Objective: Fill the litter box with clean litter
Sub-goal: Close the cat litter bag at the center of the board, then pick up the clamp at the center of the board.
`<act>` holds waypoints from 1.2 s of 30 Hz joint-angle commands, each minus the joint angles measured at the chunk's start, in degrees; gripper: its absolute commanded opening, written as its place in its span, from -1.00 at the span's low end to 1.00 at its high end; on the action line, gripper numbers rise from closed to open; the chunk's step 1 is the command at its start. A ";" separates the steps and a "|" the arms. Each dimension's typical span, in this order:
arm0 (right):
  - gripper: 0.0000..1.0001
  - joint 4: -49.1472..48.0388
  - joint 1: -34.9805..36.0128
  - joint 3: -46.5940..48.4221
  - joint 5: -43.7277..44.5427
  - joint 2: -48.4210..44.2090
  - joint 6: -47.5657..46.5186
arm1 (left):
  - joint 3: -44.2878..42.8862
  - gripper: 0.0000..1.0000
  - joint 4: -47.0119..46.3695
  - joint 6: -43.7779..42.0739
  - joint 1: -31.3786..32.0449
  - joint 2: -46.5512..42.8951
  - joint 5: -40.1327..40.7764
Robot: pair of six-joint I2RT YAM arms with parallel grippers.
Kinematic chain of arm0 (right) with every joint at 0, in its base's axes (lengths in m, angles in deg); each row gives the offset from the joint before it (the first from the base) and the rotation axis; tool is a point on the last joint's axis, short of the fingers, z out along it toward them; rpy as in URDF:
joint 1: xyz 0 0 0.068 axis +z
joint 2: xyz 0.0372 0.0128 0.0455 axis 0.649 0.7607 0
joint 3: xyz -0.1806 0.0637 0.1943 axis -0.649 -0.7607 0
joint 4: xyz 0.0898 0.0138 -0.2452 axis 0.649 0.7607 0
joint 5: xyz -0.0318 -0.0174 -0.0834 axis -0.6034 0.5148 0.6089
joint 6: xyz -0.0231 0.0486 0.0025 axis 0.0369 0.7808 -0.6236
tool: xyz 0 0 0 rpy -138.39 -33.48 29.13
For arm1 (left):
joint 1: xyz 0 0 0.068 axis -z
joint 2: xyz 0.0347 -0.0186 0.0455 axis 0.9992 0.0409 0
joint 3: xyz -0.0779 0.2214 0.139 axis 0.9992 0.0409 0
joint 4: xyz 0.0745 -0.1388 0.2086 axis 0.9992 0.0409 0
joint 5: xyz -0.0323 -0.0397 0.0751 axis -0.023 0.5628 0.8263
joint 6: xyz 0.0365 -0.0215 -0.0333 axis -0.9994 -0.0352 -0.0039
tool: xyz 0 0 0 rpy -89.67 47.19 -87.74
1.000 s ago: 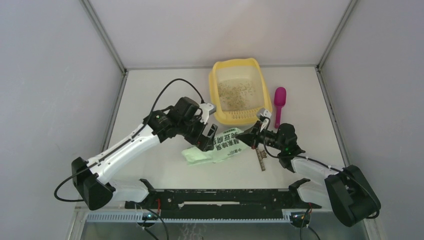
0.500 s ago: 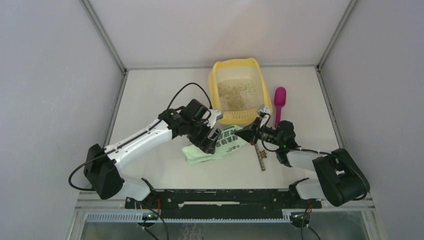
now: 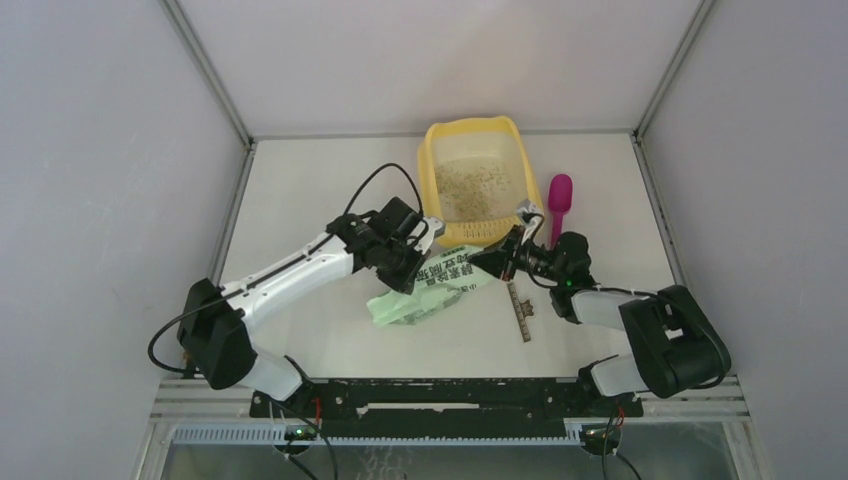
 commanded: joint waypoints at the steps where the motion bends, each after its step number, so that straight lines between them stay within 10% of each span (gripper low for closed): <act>1: -0.45 6.93 -3.03 6.29 2.59 -5.55 -0.58 | -5.30 -1.00 8.39 0.52 -0.39 -0.74 7.49; 7: -0.21 49.10 -4.68 16.85 10.97 -17.34 -12.35 | -8.06 -1.00 12.11 -0.11 -0.60 -4.89 13.22; 16: 0.04 87.26 -6.70 24.56 35.98 -17.58 -7.40 | -7.36 -1.00 9.15 0.30 -1.00 -5.97 9.49; 36: 0.03 98.15 -12.17 24.40 30.45 -6.02 -7.67 | -5.97 -1.00 5.59 -0.87 -3.78 -8.62 4.76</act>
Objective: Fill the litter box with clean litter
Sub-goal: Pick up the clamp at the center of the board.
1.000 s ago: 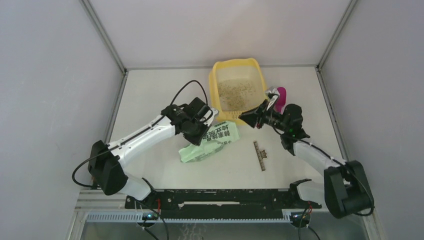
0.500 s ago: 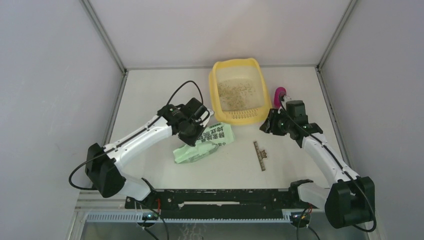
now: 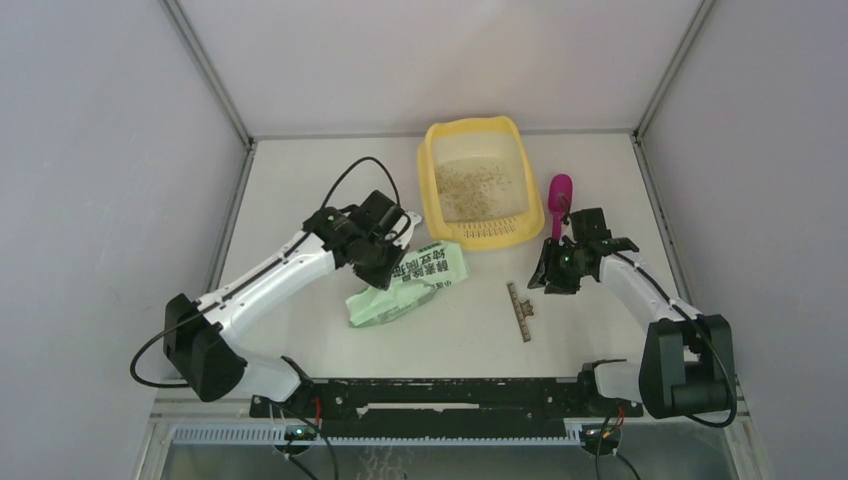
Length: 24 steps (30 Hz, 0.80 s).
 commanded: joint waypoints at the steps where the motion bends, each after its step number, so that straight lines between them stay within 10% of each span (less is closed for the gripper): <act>1: 0.02 0.56 1.85 1.43 0.03 2.27 -0.31 | -2.35 -1.00 -5.27 -0.64 -1.14 -4.53 -2.10; 24: -0.41 -6.00 7.33 -3.36 -0.71 9.26 3.11 | 0.38 -1.00 -7.88 1.82 -3.49 -7.09 -4.37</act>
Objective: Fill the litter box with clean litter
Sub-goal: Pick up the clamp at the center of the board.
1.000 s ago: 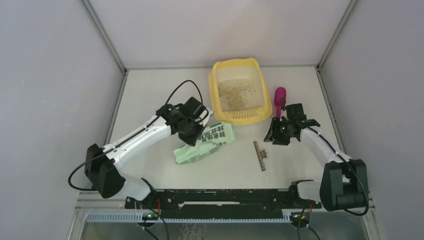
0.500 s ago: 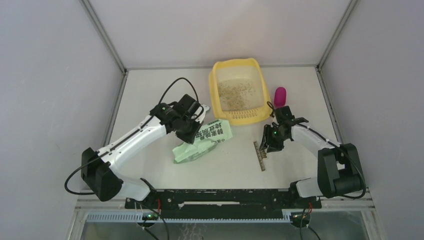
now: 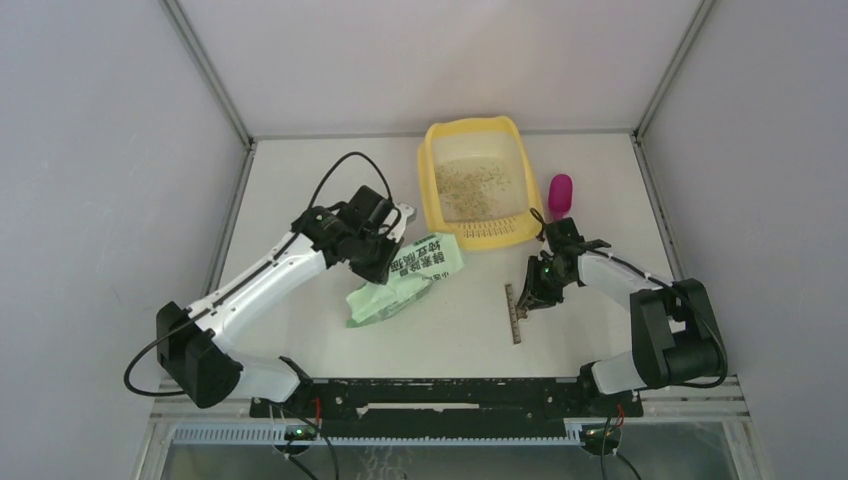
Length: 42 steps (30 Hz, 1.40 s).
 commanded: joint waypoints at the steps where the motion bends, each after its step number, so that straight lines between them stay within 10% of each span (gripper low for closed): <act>1: -0.41 -3.93 -0.07 -1.36 -1.46 0.52 1.30 | 0.63 -1.00 -6.67 1.82 -1.03 -5.10 -3.06; 9: -1.00 -6.67 -0.65 -2.70 -5.61 -0.81 1.97 | 2.40 -1.00 -9.01 3.61 -1.73 -5.77 -5.37; 25: -1.00 -20.31 10.24 -1.07 -11.91 -30.05 15.92 | 16.77 -1.00 -27.78 16.43 -9.52 -10.79 -20.77; 42: -1.00 -62.79 20.86 -0.67 -7.63 -9.92 29.23 | 38.30 -1.00 -67.90 43.81 -20.13 -18.06 -39.40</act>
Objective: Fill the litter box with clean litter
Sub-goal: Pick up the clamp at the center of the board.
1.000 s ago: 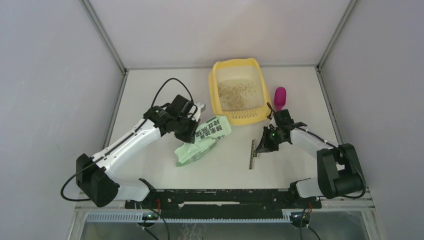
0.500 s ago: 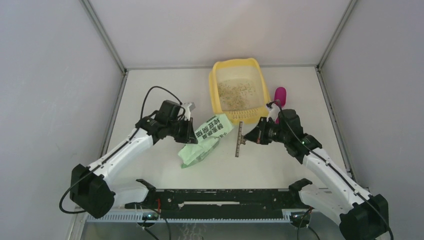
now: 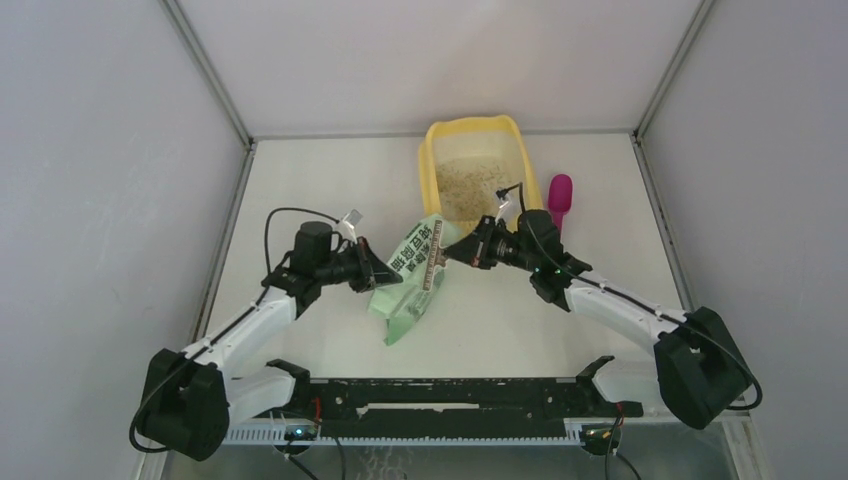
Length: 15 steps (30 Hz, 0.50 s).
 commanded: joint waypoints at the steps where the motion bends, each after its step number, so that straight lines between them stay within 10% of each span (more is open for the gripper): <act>1: -1.00 -14.63 0.54 2.57 1.94 2.31 3.53 | 0.47 -1.00 -17.05 7.31 -0.76 -2.64 -6.05; 15: -1.00 -15.20 2.59 6.27 7.27 9.46 -1.63 | 0.52 -0.62 -10.76 0.68 -0.76 -8.04 -2.55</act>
